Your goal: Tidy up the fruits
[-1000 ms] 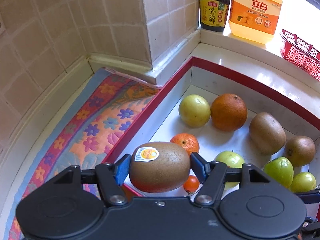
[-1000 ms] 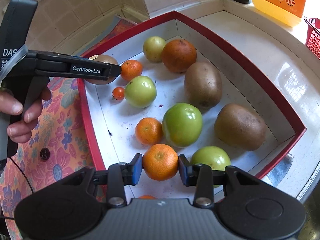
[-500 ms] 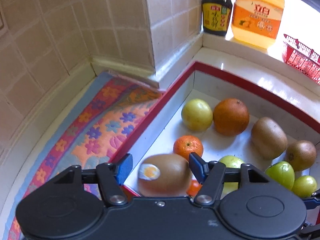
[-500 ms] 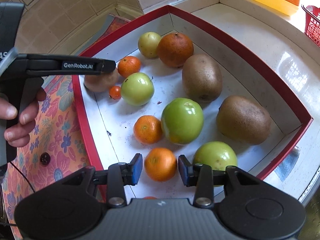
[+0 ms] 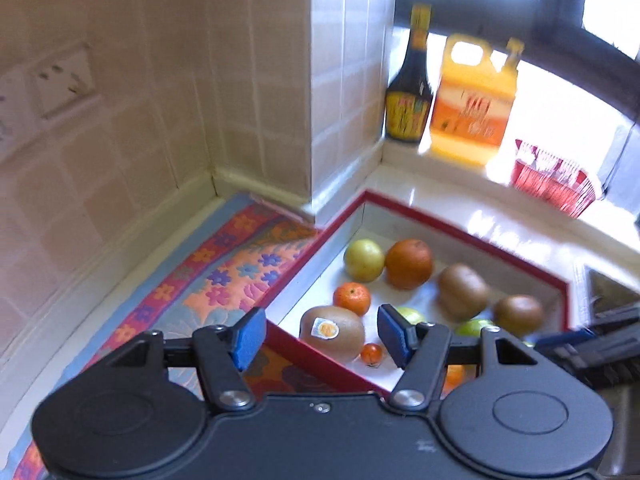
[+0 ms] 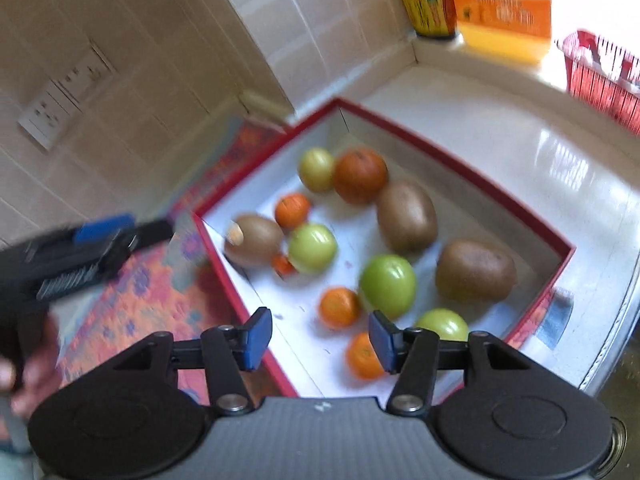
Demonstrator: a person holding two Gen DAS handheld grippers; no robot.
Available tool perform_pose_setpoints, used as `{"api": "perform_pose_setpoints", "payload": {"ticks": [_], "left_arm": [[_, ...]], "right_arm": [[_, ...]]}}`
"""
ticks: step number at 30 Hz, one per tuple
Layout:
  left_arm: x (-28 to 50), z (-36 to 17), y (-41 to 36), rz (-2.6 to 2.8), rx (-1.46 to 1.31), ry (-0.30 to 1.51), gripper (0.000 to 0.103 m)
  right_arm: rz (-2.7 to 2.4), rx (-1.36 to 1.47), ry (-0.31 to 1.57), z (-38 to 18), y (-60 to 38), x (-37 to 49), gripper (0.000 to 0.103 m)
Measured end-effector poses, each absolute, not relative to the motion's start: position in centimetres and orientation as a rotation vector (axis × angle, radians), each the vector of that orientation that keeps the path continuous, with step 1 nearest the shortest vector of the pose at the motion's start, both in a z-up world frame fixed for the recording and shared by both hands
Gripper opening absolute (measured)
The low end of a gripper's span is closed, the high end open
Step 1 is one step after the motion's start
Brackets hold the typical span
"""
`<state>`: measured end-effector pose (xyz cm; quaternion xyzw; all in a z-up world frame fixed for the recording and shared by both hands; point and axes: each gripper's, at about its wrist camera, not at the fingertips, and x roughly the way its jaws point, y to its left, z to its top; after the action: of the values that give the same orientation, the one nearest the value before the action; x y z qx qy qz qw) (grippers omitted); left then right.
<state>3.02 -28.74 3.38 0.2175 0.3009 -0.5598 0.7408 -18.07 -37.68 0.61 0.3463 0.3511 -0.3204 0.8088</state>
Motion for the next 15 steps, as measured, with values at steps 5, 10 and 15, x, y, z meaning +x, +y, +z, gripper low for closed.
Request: {"api": "perform_pose_setpoints", "payload": {"ticks": [5, 10, 15], "left_arm": [[2.4, 7.7, -21.9, -1.166, 0.386, 0.527, 0.079], [3.2, 8.8, -16.2, -1.03, 0.324, 0.542, 0.079], [3.1, 8.3, -13.6, -0.995, 0.286, 0.579, 0.079]], "right_arm": [[-0.694, 0.583, 0.656, 5.9, -34.3, -15.3, 0.062], [-0.665, 0.483, 0.539, 8.8, -29.2, -12.6, 0.066], [-0.701, 0.393, 0.517, 8.6, -24.7, -11.2, 0.066]]}}
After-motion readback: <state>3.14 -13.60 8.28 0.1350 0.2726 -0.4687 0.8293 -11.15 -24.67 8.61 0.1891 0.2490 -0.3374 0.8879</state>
